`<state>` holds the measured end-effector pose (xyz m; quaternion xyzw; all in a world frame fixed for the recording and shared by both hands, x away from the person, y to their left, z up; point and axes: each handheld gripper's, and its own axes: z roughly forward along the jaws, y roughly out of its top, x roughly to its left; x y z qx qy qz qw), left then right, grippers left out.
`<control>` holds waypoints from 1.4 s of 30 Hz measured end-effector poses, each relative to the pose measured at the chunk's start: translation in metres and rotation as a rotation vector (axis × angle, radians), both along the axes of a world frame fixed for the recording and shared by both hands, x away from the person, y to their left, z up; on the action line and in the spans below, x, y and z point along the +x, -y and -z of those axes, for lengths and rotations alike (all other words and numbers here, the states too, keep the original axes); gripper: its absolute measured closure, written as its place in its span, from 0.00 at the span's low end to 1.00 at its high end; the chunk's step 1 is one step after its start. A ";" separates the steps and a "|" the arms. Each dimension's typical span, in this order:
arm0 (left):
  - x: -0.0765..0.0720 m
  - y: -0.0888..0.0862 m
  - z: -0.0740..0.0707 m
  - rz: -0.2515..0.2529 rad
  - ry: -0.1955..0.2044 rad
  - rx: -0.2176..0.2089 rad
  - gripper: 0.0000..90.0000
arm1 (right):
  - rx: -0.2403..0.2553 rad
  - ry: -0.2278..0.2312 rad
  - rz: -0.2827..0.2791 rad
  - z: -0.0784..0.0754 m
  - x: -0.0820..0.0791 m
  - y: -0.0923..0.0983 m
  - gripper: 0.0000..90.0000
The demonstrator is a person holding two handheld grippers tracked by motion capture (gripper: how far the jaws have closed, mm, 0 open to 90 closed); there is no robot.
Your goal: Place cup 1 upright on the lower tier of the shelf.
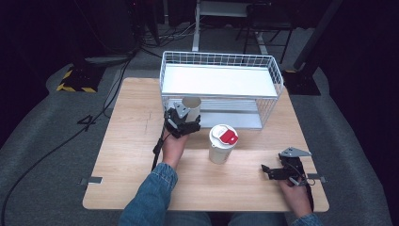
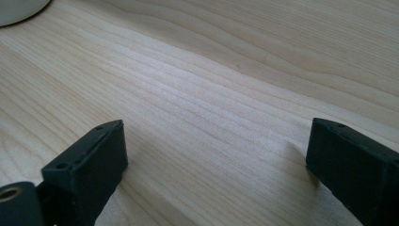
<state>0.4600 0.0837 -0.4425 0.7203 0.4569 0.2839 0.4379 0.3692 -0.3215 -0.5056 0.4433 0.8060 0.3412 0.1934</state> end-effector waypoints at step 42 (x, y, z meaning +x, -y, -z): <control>-0.107 -0.073 -0.012 0.120 -0.090 0.004 0.16 | 0.000 -0.002 0.000 0.000 0.000 0.000 0.07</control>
